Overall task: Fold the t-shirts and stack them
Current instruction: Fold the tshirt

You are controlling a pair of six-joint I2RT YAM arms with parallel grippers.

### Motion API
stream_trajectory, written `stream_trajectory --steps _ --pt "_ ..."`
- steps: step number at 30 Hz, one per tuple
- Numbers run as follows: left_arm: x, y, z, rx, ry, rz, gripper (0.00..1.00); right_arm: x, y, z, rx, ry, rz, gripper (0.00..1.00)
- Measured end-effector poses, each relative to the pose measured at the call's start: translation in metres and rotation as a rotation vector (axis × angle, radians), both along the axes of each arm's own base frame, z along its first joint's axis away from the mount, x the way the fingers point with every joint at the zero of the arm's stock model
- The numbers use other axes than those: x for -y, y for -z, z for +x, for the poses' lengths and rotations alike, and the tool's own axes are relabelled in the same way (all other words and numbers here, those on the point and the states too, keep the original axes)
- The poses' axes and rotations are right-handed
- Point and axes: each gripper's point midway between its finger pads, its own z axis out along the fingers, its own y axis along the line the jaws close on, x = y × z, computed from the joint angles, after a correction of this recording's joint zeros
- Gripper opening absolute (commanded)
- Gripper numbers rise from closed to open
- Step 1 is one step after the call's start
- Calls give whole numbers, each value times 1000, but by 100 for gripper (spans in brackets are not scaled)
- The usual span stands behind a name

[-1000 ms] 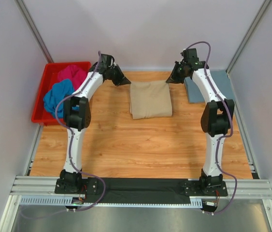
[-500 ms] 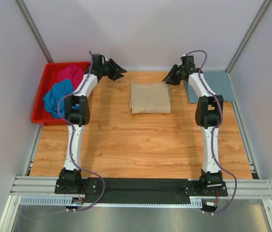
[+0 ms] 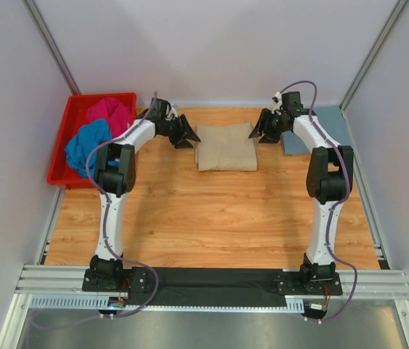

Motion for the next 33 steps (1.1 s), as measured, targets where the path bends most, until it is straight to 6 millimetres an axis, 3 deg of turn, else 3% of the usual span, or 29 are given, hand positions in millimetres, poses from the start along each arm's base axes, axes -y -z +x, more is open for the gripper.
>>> stream_trajectory --steps 3,5,7,10,13,14,15,17,20,22,24,27,33 --pt "27 -3 -42 -7 104 40 57 -3 -2 -11 -1 -44 13 51" --pt "41 -5 -67 -7 167 64 57 -4 7 -24 -30 -64 18 51" --pt "45 -5 -82 -5 202 91 57 -4 20 -38 -69 -75 19 51" --pt "35 4 -98 -12 216 142 58 -2 44 -66 -141 -84 11 49" --pt "23 16 -110 -45 214 176 59 -2 61 -85 -188 -95 17 33" --pt "20 19 -111 -51 212 185 59 -4 63 -90 -197 -103 34 18" --pt "17 23 -113 -58 211 193 59 -5 65 -92 -191 -108 37 13" --pt "16 25 -115 -64 213 197 59 -5 66 -95 -184 -111 44 5" --pt "17 24 -113 -48 221 196 59 -6 65 -101 -166 -113 50 2" --pt "20 24 -113 -38 228 194 54 -6 64 -106 -158 -112 52 2" --pt "24 23 -113 -30 233 192 28 -6 65 -110 -155 -112 54 0" --pt "27 22 -112 -16 251 198 2 -5 67 -116 -151 -107 57 0" --pt "18 32 -118 -51 246 273 0 -3 63 -138 -157 -99 52 0"
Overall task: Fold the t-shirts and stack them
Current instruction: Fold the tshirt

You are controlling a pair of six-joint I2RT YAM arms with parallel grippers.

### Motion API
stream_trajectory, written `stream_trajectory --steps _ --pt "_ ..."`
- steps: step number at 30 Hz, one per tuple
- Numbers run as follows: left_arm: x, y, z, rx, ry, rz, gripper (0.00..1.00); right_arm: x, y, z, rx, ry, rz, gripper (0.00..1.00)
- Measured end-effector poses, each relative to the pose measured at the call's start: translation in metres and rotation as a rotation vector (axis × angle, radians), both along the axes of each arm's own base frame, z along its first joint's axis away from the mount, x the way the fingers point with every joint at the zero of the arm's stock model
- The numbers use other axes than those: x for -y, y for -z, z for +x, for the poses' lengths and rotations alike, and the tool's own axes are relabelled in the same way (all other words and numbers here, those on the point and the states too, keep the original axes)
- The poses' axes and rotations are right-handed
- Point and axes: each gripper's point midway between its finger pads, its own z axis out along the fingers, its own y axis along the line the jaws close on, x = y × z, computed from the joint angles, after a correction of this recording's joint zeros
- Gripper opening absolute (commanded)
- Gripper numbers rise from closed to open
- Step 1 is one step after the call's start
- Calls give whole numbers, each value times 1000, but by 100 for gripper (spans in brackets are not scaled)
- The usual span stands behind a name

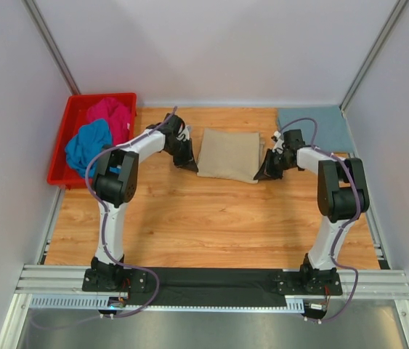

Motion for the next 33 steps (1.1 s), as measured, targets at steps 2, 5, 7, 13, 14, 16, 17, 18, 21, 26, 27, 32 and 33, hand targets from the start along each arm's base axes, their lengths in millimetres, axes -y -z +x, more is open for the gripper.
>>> stream_trajectory --steps 2,5,7,13,14,16,17,18,21,26,27,32,33 --pt "-6 4 -9 -24 -6 24 0 0 -2 -13 -14 4 1 0" --pt "-13 4 -35 -68 -2 38 0 -3 -5 -32 -40 0 -1 0" --pt "-18 0 -56 -95 5 44 1 -5 -6 -44 -52 -10 -8 1" --pt "-32 -23 -101 -134 26 33 37 -4 -9 -94 -137 -40 -71 32" --pt "-34 -29 -107 -139 28 25 44 -2 -11 -101 -158 -42 -85 37" --pt "-36 -39 -117 -134 34 6 51 1 -16 -112 -175 -51 -107 50" --pt "-37 -44 -121 -127 35 -5 53 3 -22 -117 -179 -53 -115 53" --pt "-37 -50 -124 -121 35 -18 53 5 -27 -120 -175 -57 -123 56" --pt "-30 -64 -110 -92 37 -65 52 8 -50 -120 -147 -64 -141 62" --pt "-14 -69 -23 35 53 -110 52 1 -95 -60 10 -72 -135 69" --pt "-12 -69 -5 65 56 -108 52 0 -102 -46 40 -70 -132 69" --pt "-7 -74 61 186 63 -135 55 1 -117 17 144 -42 -109 72" --pt "-7 -76 67 200 63 -138 55 2 -116 25 151 -38 -100 73"
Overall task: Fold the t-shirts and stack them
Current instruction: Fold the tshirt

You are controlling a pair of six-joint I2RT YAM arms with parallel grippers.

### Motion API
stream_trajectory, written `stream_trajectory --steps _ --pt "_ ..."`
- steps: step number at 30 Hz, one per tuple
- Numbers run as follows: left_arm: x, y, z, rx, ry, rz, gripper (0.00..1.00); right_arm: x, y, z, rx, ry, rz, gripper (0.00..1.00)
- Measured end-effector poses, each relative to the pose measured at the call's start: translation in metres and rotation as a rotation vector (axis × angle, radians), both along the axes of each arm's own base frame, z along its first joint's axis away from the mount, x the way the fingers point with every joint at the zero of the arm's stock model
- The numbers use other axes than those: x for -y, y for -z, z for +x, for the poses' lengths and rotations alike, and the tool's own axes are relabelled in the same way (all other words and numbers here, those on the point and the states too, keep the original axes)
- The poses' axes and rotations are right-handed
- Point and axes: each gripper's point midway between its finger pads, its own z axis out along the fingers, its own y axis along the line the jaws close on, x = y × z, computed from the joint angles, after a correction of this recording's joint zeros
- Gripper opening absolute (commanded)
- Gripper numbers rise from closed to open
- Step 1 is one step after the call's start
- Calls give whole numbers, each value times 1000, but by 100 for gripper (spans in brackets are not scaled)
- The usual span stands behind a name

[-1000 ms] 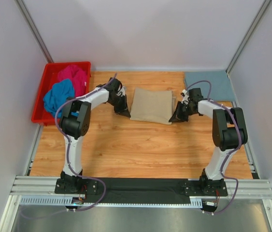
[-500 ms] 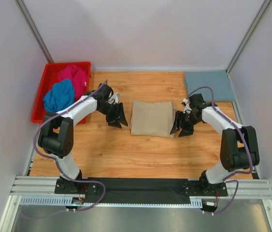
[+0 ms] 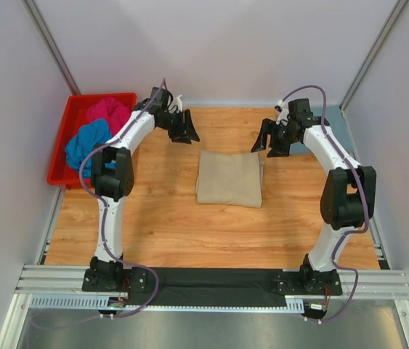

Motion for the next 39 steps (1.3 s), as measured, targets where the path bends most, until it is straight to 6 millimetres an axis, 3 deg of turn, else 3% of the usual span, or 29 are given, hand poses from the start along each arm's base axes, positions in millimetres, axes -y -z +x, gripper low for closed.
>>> stream_trajectory --steps 5,10,14,21,27,29,35,39 --pt "0 -9 17 53 22 -25 55 2 15 23 -9 -7 28 73" --pt "2 7 12 44 74 -23 55 -4 43 40 -35 -84 48 75" --pt "3 28 6 9 101 -24 56 -3 65 40 -62 -118 41 75" --pt "10 54 -2 -29 142 -31 56 2 79 45 -48 -144 30 75" --pt "16 70 -3 -40 165 -33 55 -2 103 46 -81 -165 75 71" --pt "17 74 -3 -44 169 -36 55 -5 101 48 -70 -174 97 70" --pt "23 68 2 -11 187 -75 55 -12 94 60 -1 -197 137 62" --pt "28 59 7 21 198 -103 51 -14 91 62 13 -203 149 40"
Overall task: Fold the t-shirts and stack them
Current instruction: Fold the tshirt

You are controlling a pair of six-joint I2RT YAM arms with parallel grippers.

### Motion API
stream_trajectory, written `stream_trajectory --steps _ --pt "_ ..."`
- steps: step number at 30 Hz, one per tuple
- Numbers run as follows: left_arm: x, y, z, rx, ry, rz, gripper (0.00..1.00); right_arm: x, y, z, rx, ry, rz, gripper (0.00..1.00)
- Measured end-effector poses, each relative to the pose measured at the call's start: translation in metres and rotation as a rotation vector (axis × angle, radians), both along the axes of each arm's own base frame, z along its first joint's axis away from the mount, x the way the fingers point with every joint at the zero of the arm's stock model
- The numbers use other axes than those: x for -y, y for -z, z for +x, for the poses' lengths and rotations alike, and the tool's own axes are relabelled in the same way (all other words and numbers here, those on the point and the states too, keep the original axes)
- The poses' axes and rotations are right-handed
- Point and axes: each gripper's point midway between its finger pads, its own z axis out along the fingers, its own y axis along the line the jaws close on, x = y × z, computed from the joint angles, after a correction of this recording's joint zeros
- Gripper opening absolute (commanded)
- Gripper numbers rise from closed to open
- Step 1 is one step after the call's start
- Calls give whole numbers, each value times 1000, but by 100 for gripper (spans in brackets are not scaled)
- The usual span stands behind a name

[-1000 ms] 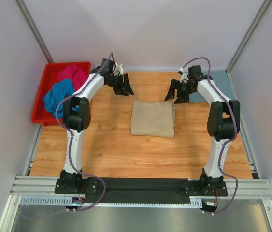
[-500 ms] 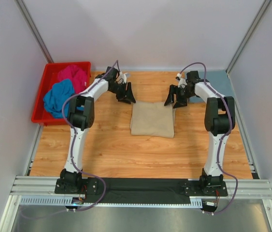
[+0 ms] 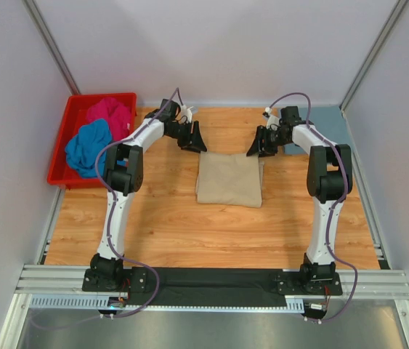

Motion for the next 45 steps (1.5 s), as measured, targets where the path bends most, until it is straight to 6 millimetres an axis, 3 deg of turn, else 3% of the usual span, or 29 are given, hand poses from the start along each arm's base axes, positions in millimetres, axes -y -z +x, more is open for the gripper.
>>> stream_trajectory --steps 1,3,4,5,7,10,14,21,25,27,28,31,32,33,34,37,41,45 --pt "1 -1 1 4 1 -5 48 0 0 1 3 1 2 36" --pt "2 -4 2 8 2 -16 32 0 -1 3 13 1 3 27" --pt "3 -5 3 9 2 -22 24 0 0 4 18 3 4 24" --pt "4 -6 3 7 0 -27 9 0 0 4 21 4 4 17" --pt "6 -8 3 5 -3 -32 0 1 2 3 21 6 4 11" --pt "9 -14 6 9 -10 -43 0 1 3 0 20 12 3 0" --pt "12 -17 9 10 -24 -47 0 3 -9 -12 39 31 2 0" --pt "23 -32 11 56 -58 -8 0 5 -51 -30 142 99 25 0" --pt "39 -39 18 96 -90 -5 0 17 -39 -36 156 183 16 0" --pt "48 -36 23 107 -104 -10 4 31 -23 -31 135 242 10 2" --pt "50 -33 25 103 -114 -9 20 38 -18 -29 123 266 5 5" --pt "55 -24 26 85 -132 -6 39 58 -3 -17 91 333 -13 18" --pt "55 -22 28 79 -139 -5 46 64 -1 -13 89 355 -22 28" --pt "55 -19 29 76 -146 -3 49 68 -1 -10 88 373 -30 34" --pt "53 -18 31 74 -155 1 51 71 0 -9 86 388 -37 49" --pt "46 -16 36 81 -178 28 53 75 -3 -10 72 425 -54 72" --pt "22 -8 32 71 -204 133 54 82 -23 -20 74 473 -85 74" --pt "-4 -9 10 37 -205 235 54 88 -44 -31 81 528 -113 74"
